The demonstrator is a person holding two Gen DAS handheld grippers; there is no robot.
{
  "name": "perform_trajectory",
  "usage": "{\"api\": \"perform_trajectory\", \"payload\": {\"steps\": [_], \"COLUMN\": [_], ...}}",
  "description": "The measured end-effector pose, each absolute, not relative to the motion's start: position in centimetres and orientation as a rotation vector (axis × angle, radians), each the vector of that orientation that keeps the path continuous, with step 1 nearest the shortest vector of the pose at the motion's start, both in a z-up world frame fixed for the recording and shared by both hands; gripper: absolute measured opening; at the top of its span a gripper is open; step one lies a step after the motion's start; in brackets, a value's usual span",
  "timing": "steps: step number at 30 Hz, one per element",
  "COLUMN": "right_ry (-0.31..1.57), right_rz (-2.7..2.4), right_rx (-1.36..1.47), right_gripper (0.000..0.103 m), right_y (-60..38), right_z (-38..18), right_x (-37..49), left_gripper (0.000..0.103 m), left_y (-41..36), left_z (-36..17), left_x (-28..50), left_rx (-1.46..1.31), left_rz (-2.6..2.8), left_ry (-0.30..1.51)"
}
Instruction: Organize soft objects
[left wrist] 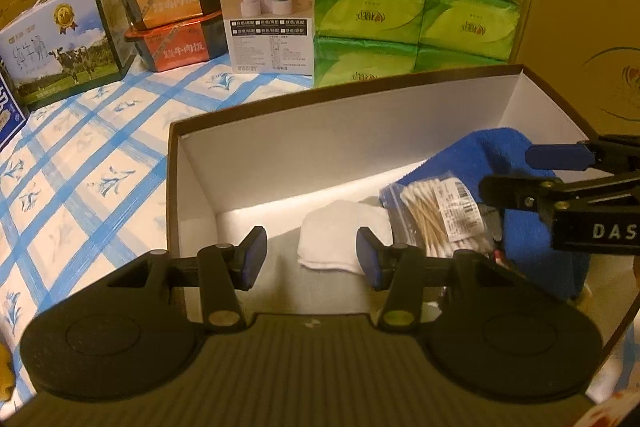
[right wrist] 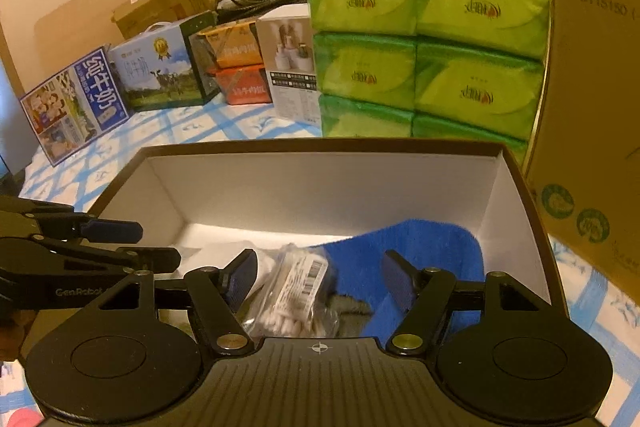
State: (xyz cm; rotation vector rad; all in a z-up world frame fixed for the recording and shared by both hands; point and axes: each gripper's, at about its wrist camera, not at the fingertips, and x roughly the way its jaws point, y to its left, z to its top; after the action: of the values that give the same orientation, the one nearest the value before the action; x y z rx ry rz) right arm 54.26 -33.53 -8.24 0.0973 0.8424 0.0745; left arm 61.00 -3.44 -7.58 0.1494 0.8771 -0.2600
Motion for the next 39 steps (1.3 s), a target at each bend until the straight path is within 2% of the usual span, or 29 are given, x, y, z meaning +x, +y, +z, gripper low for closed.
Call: {"api": "perform_trajectory", "payload": {"steps": [18,26,39], "right_ry": [0.810,0.770,0.713], "right_rz": [0.037,0.010,0.007], "right_rx": [0.157,0.183,0.163], "right_gripper": [0.069,0.069,0.071], "right_y": [-33.3,-33.0,-29.9], "right_z": [-4.8,-0.9,4.6], "right_x": [50.6,45.9,35.7], "left_gripper": [0.046,0.056,0.059], "left_y": [-2.2,-1.6,-1.4], "left_z": [-3.4,0.3,5.7], "left_x": [57.3,52.1,40.8], "left_rx": [0.103,0.076,0.057], "left_rz": [-0.279,-0.301,-0.319], "left_ry": [0.836,0.801,0.738]}}
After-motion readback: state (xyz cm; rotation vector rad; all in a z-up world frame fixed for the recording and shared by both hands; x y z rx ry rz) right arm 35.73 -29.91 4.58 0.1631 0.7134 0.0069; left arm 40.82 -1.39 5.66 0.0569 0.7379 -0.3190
